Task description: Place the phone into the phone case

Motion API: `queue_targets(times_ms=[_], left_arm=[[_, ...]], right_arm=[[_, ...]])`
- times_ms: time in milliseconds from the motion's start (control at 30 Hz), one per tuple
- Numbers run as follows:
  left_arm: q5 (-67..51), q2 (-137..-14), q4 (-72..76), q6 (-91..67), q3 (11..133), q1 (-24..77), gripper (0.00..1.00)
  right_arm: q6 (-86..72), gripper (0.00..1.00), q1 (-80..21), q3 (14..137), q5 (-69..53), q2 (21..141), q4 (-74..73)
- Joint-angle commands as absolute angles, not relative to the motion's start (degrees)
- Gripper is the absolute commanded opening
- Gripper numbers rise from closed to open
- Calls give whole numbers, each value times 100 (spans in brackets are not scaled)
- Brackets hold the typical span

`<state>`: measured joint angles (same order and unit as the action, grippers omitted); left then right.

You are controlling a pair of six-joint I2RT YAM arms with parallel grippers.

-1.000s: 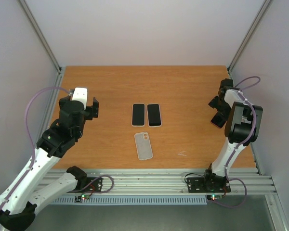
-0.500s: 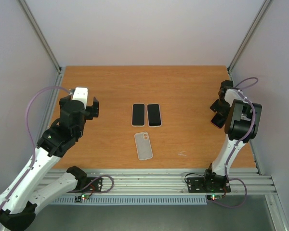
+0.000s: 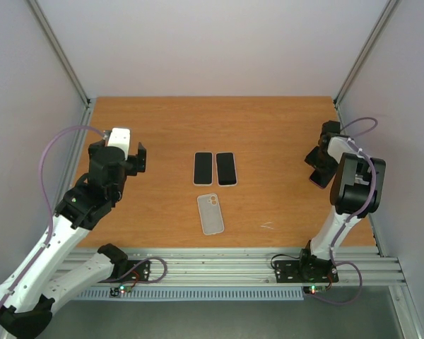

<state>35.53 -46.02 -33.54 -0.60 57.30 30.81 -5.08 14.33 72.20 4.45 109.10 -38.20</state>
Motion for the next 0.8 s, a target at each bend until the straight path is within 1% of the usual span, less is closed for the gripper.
queue_targets(times_ms=[0, 100, 233, 333, 433, 633, 767], left_arm=[[3534, -4612, -3075, -18, 5730, 3041, 99], [3526, -4644, -3069, -18, 5715, 3041, 99], [3491, -4692, -3098, -11, 5737, 3041, 99], [3481, -4680, -3103, -18, 5741, 3041, 99], [3473, -4641, -3086, -18, 5722, 3037, 99], [3394, -4638, -3102, -30, 5739, 3041, 99], [3401, -4632, -3099, -27, 5730, 3041, 99]], right_arm=[[-598, 56, 1068, 6699, -578, 10946, -3816], [-594, 59, 1019, 6594, -395, 10735, -3851], [-501, 73, 1109, 6845, 528, 10624, -4223], [-524, 85, 1308, 7047, 853, 10693, -4376], [-436, 98, 1482, 7319, 930, 10868, -4470], [-190, 98, 1705, 7641, 672, 11299, -4533], [-159, 99, 1805, 7596, 185, 11479, -4437]])
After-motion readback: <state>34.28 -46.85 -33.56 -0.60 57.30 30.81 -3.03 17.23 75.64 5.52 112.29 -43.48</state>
